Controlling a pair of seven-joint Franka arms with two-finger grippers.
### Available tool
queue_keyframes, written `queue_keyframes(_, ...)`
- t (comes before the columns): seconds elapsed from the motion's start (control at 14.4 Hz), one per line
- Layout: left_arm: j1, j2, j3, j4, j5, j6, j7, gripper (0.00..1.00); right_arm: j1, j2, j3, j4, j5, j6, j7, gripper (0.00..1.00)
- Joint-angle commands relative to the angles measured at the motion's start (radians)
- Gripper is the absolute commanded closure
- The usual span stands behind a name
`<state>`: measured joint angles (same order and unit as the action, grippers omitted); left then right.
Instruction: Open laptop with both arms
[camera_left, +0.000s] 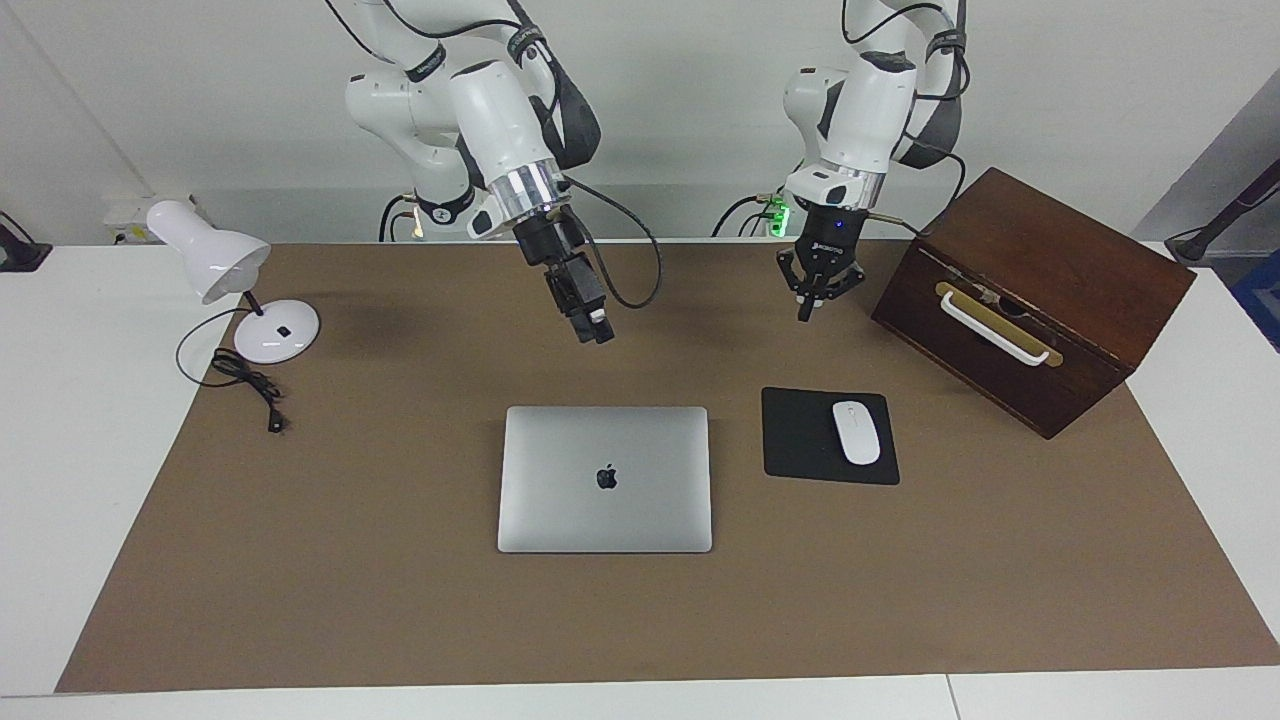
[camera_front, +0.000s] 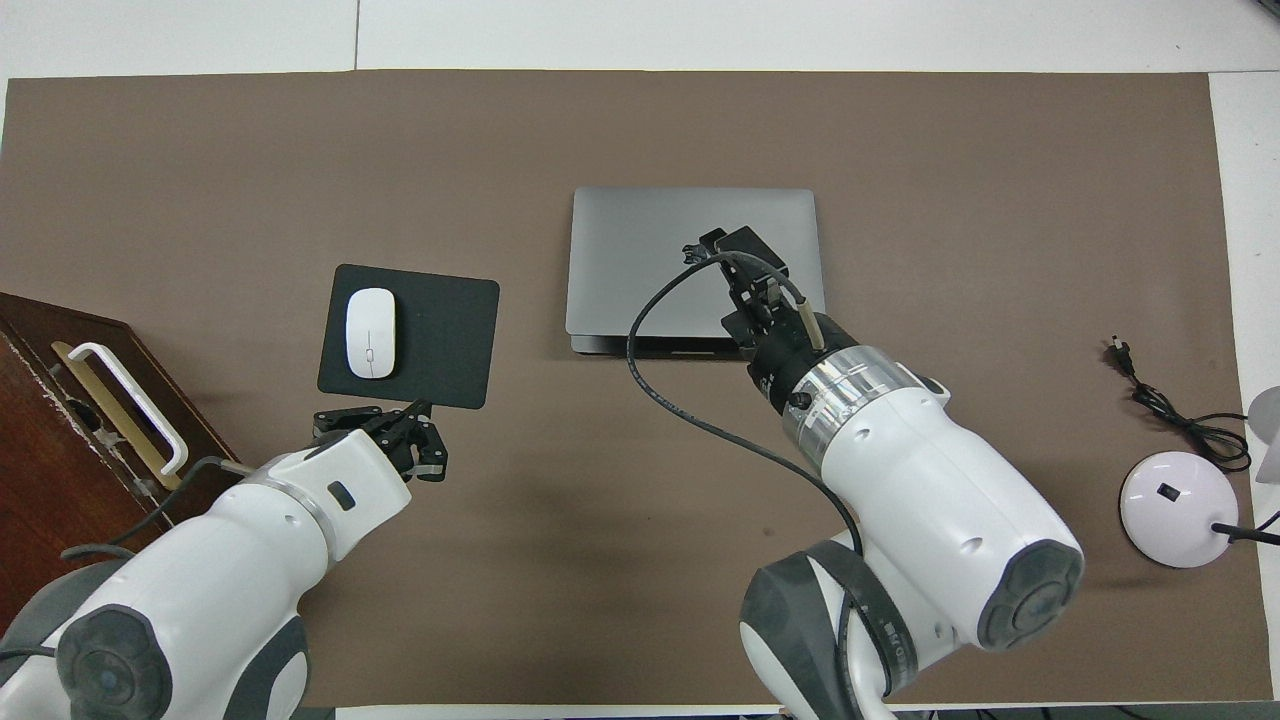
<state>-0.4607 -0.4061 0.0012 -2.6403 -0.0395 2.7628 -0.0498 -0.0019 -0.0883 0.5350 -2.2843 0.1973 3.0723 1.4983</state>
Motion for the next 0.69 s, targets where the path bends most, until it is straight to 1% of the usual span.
queue_keyframes(0.0,-0.038,0.050,0.010,-0.044,-0.011,0.146,-0.005,1.00,-0.001,-0.031,0.032,-0.056,0.024,0.037,0.042,0.00)
queue_keyframes(0.14,-0.073,0.146,0.011,-0.050,-0.013,0.274,-0.013,1.00,0.003,-0.024,0.039,-0.081,0.025,0.084,0.043,0.00)
queue_keyframes(0.42,-0.107,0.292,0.011,-0.046,-0.013,0.482,-0.030,1.00,0.011,-0.011,0.040,-0.095,0.025,0.101,0.051,0.00)
queue_keyframes(0.49,-0.114,0.320,0.011,-0.046,-0.013,0.532,-0.030,1.00,0.017,-0.007,0.040,-0.109,0.025,0.133,0.057,0.00)
queue_keyframes(0.62,-0.116,0.345,0.011,-0.046,-0.011,0.569,-0.030,1.00,0.022,0.005,0.042,-0.122,0.025,0.152,0.059,0.00)
